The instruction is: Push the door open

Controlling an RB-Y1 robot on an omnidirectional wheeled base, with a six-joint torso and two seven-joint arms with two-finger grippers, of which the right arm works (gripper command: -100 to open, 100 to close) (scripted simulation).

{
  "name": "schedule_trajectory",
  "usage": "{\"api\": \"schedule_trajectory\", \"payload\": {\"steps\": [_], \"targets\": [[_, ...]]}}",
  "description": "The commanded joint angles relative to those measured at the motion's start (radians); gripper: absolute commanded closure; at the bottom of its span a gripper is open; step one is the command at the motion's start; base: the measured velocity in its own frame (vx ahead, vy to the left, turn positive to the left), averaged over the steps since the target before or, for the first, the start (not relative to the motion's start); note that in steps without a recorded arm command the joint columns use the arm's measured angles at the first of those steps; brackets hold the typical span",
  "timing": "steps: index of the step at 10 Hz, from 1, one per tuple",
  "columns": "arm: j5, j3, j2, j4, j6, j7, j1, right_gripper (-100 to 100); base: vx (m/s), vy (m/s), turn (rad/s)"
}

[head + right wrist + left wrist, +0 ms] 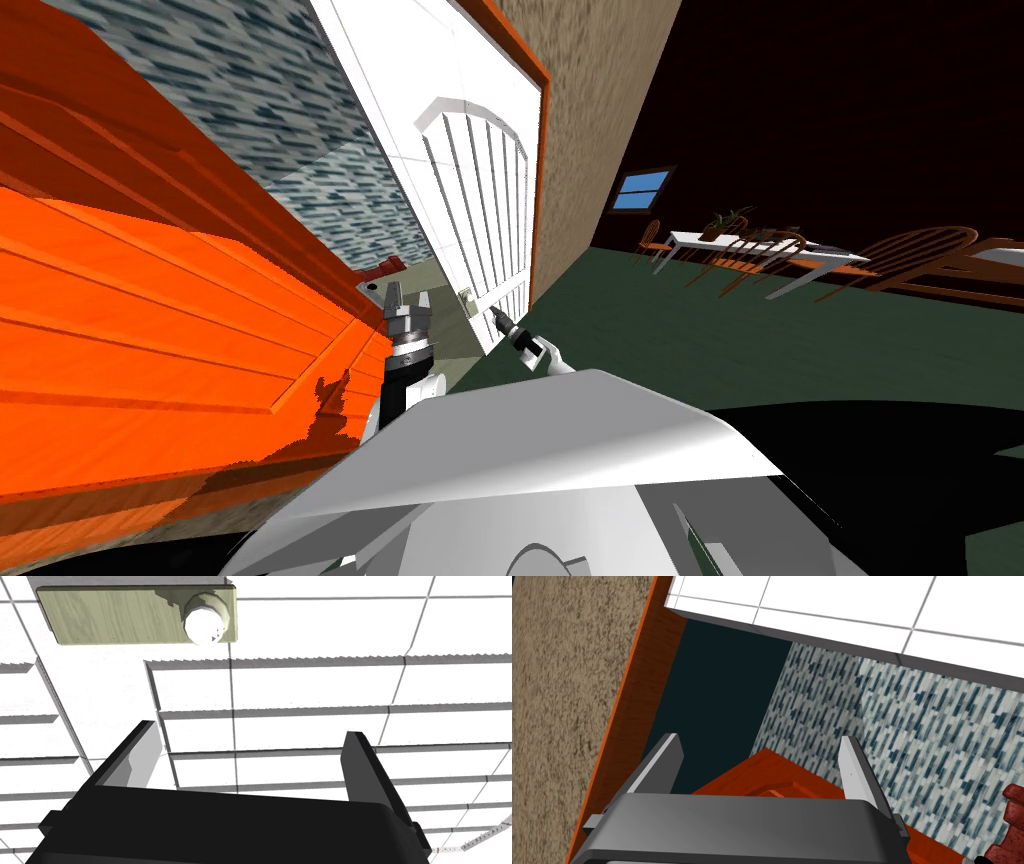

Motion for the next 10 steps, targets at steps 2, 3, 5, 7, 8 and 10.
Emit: {"api": "schedule_trajectory", "payload": {"steps": [2, 3, 5, 7, 8, 10], "targets": [[-0.003, 0.036, -0.006, 0.056, 0.004, -0.015, -0.032, -100, 0.108, 0.096, -0.136], [-0.004, 0.049, -0.008, 0.079, 0.006, -0.02, -0.045, -100, 0.174, 0.135, -0.141], [-0.006, 0.072, -0.01, 0.119, 0.009, -0.029, -0.068, -100, 0.146, 0.15, -0.095], [-0.006, 0.075, -0.011, 0.12, 0.012, -0.03, -0.072, -100, 0.1, 0.111, -0.06], [-0.006, 0.069, -0.003, 0.131, 0.015, -0.027, -0.075, -100, 0.1, 0.124, 0.055], [-0.006, 0.061, 0.005, 0.143, 0.015, -0.023, -0.078, -100, 0.176, 0.161, 0.041]]}}
